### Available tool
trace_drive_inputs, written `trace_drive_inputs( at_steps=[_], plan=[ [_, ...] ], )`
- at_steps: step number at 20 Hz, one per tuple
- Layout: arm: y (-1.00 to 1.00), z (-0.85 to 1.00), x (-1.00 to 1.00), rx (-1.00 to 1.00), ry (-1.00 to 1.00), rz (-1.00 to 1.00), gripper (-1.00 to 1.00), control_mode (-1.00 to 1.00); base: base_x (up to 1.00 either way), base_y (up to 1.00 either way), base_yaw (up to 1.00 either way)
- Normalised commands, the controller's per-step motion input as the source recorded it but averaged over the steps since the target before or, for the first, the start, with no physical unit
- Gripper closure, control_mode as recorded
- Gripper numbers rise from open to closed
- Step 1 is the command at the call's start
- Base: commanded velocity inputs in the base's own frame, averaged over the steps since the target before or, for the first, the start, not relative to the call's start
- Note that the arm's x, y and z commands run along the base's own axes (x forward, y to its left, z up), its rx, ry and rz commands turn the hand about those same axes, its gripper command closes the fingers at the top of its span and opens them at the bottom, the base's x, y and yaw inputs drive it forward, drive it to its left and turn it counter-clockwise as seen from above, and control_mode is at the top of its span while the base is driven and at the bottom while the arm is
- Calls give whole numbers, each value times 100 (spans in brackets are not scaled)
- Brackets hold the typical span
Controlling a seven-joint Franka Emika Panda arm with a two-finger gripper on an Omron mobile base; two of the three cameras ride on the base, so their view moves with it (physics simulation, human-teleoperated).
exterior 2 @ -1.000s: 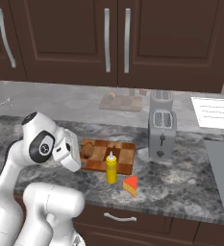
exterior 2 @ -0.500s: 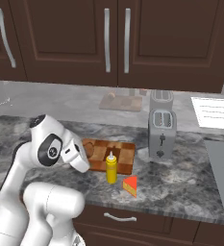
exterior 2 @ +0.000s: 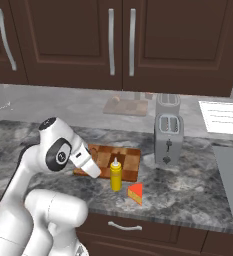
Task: Retrieve the reheated potato from the microwave, then place the potato, cheese, and condiment on the cutting board.
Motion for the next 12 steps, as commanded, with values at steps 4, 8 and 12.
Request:
trace_drive_inputs(
  at_steps=[4, 8, 12],
  plan=[
    [-26, 0, -2, 0, 9, 14, -100, -100, 0, 0, 0],
    [-25, 0, -4, 0, 12, 12, -100, -100, 0, 0, 0],
    [-16, -3, -10, -1, 15, 11, -100, -100, 0, 0, 0]
  ],
)
